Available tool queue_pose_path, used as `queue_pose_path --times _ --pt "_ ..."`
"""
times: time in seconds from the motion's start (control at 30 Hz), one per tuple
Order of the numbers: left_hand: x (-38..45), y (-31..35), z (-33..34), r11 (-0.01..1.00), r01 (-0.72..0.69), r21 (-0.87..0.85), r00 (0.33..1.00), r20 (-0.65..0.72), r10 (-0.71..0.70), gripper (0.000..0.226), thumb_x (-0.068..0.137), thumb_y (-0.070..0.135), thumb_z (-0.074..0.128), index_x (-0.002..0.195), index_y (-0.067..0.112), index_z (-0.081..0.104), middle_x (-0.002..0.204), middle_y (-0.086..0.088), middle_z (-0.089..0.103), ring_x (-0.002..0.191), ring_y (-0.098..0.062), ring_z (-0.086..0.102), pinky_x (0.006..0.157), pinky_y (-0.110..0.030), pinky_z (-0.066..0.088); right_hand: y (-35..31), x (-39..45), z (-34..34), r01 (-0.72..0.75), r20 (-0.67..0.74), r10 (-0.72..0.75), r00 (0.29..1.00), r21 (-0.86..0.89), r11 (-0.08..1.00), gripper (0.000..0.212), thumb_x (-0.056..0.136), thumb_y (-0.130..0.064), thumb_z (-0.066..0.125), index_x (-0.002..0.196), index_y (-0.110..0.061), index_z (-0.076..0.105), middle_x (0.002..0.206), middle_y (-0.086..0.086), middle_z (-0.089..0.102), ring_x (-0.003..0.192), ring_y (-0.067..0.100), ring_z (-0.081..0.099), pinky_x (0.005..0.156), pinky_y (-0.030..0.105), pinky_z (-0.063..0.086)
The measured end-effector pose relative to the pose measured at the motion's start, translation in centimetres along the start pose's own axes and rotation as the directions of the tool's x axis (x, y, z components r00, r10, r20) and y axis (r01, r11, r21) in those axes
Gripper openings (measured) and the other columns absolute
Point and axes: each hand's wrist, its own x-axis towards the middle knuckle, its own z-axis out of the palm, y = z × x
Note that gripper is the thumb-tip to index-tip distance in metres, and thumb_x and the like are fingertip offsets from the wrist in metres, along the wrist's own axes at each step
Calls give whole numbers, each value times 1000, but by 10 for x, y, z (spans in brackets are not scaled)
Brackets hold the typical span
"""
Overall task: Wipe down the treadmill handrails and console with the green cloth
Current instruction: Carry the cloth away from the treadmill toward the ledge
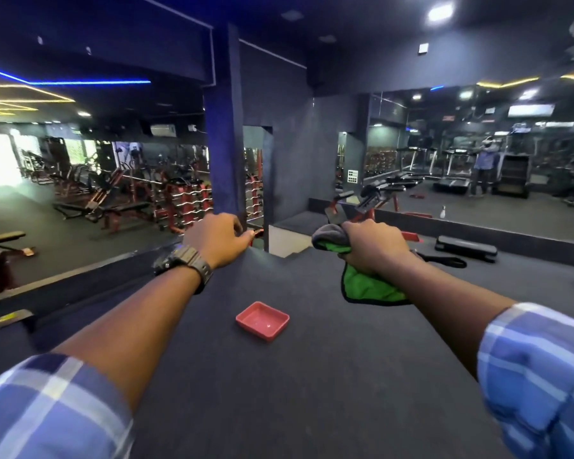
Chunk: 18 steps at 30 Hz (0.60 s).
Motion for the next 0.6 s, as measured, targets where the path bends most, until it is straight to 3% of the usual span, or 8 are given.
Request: queue_pose_path --times 0.23,0.6 --pt "149 -15 73 999 37 9 999 19 -37 37 85 58 57 94 26 72 96 -3 73 87 -28 67 71 -34 56 31 162 67 12 -24 -11 1000 51 999 39 79 -49 66 108 -26 53 105 5 66 94 34 66 73 41 51" --pt "379 -38 255 981 188 40 981 38 -190 38 84 60 58 93 26 70 96 -5 73 88 -30 68 73 -36 56 92 432 256 135 -9 -135 991 110 985 38 81 -44 63 111 -25 52 106 7 66 95 35 66 67 37 44"
